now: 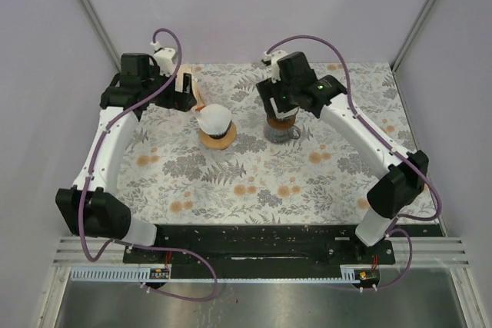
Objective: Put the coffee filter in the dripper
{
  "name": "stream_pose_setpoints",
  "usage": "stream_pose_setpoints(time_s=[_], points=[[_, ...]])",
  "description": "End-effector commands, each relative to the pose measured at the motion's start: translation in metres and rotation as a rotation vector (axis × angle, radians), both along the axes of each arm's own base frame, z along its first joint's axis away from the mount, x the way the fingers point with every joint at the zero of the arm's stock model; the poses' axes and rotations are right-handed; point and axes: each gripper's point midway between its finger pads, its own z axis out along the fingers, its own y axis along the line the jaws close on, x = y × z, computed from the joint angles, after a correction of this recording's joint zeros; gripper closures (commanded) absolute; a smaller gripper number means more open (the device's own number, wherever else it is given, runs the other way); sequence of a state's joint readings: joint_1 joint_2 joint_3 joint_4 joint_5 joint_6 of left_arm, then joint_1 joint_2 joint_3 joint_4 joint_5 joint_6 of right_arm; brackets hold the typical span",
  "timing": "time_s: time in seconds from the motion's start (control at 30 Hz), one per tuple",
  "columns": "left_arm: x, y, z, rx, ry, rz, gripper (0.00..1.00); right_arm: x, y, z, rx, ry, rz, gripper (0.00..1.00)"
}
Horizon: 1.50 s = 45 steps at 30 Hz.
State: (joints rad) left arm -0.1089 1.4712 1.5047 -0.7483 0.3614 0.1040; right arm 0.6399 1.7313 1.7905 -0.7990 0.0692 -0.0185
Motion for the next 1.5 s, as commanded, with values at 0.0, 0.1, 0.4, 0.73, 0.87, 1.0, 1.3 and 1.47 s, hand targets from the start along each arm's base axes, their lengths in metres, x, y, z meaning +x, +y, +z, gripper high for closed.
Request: stream_pose_setpoints(time_s=[0.0, 0.1, 0.4, 0.73, 0.87, 1.0, 1.3, 1.47], points=[[0.009, 0.043, 0.065, -0.026, -0.231, 0.196, 0.01, 0.021, -0.058, 0.052, 0.133, -0.134, -0.166, 0.18], [0.010, 0.075, 0.074, -0.053, -0.295, 0.339, 0.01, 0.035, -0.103, 0.057, 0.188, -0.181, -0.289, 0.15], [0.010, 0.149, 0.030, 0.010, -0.388, 0.644, 0.01, 0.049, -0.261, 0.025, 0.297, -0.293, -0.765, 0.01], [0.010, 0.165, -0.058, 0.024, -0.380, 0.708, 0.01, 0.050, -0.334, -0.048, 0.267, -0.432, -1.006, 0.01], [0.006, 0.161, -0.094, 0.031, -0.304, 0.691, 0.01, 0.045, -0.333, -0.081, 0.242, -0.443, -0.984, 0.00], [0.004, 0.158, -0.116, 0.007, -0.294, 0.697, 0.01, 0.043, -0.336, -0.109, 0.199, -0.424, -0.978, 0.00], [-0.005, 0.148, -0.126, -0.072, -0.406, 0.678, 0.01, 0.043, -0.338, -0.117, 0.177, -0.491, -0.955, 0.01], [-0.009, 0.152, -0.125, -0.075, -0.497, 0.695, 0.01, 0.037, -0.336, -0.136, 0.198, -0.527, -0.944, 0.01]])
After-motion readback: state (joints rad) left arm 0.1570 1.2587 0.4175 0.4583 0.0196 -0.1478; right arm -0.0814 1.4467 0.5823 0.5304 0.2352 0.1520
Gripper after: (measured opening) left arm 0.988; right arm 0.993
